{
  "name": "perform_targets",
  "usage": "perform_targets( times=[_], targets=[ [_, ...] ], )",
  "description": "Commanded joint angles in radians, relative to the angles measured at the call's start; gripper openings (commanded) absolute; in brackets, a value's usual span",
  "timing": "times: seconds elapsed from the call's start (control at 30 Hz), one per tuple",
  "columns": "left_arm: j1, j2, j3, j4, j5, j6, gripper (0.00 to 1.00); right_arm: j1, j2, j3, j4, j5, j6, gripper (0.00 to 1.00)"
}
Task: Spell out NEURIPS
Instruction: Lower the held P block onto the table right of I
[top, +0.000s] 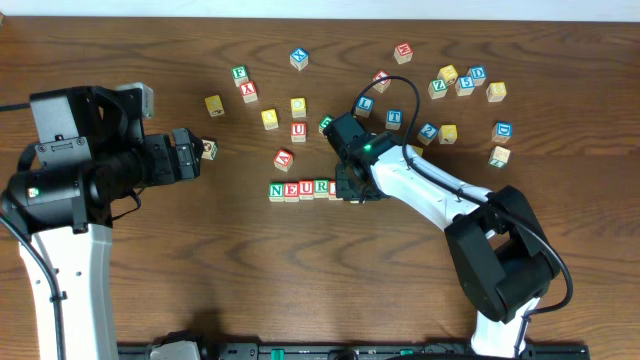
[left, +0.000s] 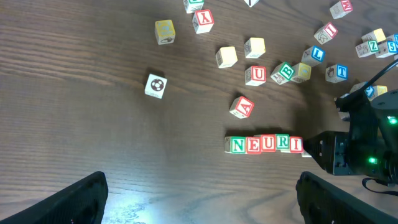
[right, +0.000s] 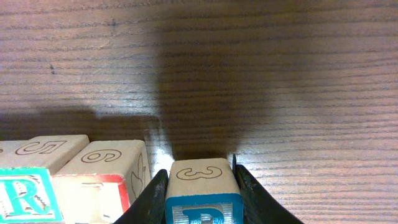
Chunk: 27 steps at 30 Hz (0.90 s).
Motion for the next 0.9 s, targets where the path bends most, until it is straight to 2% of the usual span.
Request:
perform_targets(
  times=[0.0,0.87],
  targets=[
    [0.004,-0.005,0.016,-0.002,0.008,0.01,0.95,0.016,0.004,0.013,0.01,0.018,0.014,0.29],
    [0.004,-0.005,0.016,-0.002,0.007,0.01,0.95,0.016,0.004,0.013,0.021,0.065,0.01,0.34]
  ],
)
